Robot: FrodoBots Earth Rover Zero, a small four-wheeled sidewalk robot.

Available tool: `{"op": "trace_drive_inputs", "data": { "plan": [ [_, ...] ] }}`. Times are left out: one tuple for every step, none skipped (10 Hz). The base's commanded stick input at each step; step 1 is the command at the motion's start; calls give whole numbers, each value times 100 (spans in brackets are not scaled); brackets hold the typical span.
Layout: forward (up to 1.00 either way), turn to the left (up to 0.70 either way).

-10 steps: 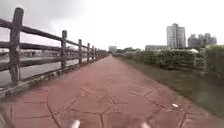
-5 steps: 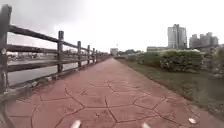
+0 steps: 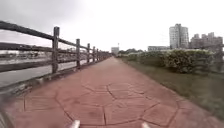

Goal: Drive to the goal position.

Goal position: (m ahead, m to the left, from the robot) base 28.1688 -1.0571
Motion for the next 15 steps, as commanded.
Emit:
{"op": "trace_drive_inputs", "data": {
  "plan": [
    [69, 0],
    [68, 0],
    [68, 0],
    [69, 0],
    [69, 0],
    [69, 0],
    [69, 0],
    [69, 0],
    [69, 0],
    [69, 0],
    [69, 0],
    [69, 0],
    [69, 0],
    [69, 0],
    [69, 0]
  ]
}}
